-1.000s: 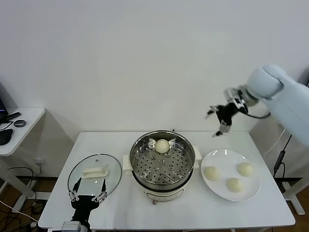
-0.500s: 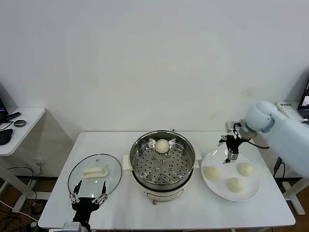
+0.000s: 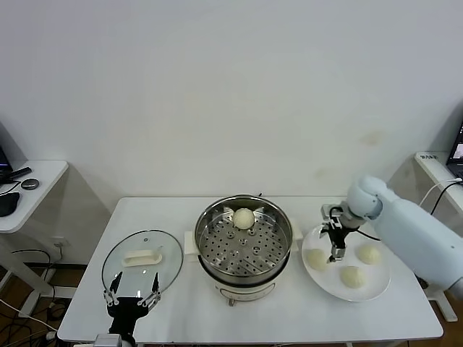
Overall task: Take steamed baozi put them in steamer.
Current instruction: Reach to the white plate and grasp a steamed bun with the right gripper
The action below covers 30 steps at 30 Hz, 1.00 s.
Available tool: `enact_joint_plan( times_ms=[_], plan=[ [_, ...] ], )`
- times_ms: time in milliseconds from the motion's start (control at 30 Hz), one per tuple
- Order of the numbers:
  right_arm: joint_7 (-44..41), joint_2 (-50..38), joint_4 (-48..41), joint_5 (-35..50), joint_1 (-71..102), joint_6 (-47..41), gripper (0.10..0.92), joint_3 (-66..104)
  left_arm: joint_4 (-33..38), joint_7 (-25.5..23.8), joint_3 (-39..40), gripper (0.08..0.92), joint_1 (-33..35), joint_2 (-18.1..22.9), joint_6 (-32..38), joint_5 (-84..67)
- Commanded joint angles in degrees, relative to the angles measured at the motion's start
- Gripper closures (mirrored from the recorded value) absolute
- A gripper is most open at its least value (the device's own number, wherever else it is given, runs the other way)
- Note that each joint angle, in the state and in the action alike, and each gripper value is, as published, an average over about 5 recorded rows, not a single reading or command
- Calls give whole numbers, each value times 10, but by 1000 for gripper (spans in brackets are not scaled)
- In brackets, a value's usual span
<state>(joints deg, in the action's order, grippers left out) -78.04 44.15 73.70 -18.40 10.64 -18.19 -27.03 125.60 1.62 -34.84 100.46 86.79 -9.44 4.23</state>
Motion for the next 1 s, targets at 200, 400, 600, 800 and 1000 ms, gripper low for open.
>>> enact_joint_plan(
  times_ms=[200,400,600,800,1000],
  plan=[
    [42,32,-32,-27,50,0,203,27,0,-1,2,177,-2,1,-1,1],
    [49,40,-41,-31,48,2,203,32,-3,-1,3,177,-1,2,0,2],
    [46,40,-43,-32,54,2,203,34,-5,-1,4,177,-3,1,0,2],
    [70,48,-48,-40,59,-2,203,38,-6,-1,5,177,-3,2,0,3],
    [63,48,-47,-42,57,-4,203,39,-5,-1,5,177,-3,2,0,4]
  ],
)
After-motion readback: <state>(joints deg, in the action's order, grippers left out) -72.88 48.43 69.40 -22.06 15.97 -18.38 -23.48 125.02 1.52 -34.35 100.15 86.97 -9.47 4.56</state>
